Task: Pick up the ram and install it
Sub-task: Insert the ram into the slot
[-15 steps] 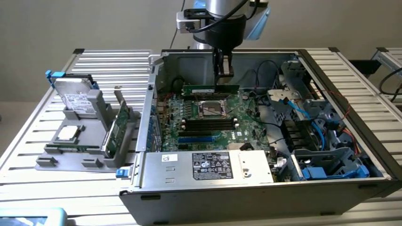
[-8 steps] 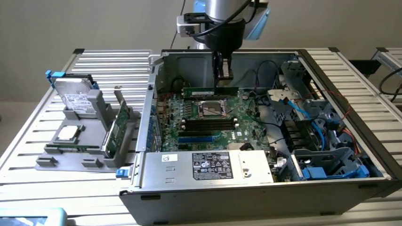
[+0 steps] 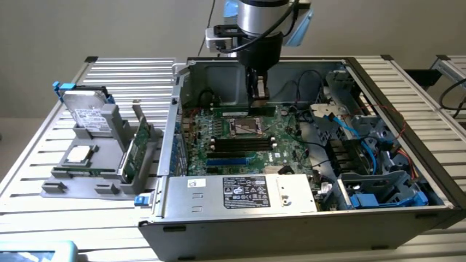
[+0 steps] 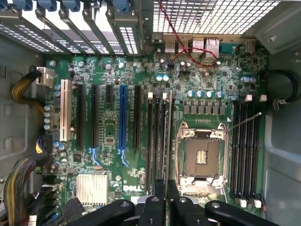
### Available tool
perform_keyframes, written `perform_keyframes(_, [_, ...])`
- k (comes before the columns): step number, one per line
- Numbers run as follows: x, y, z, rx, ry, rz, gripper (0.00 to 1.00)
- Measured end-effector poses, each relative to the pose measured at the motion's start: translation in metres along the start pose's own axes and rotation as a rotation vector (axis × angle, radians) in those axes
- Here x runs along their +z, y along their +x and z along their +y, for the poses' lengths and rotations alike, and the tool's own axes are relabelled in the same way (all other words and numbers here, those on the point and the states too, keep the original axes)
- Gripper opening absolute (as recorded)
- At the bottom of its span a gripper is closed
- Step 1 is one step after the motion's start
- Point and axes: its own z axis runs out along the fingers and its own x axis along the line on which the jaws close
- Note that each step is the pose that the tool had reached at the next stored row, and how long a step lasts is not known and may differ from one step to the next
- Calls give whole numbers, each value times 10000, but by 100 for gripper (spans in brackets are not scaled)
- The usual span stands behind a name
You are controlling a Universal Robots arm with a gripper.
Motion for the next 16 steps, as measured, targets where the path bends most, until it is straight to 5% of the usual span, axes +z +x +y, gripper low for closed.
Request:
perform_keyframes(7, [77,0,-20,-51,-11,231,14])
perform_keyframes(16, [140,0,-19,-53,-15,228,14])
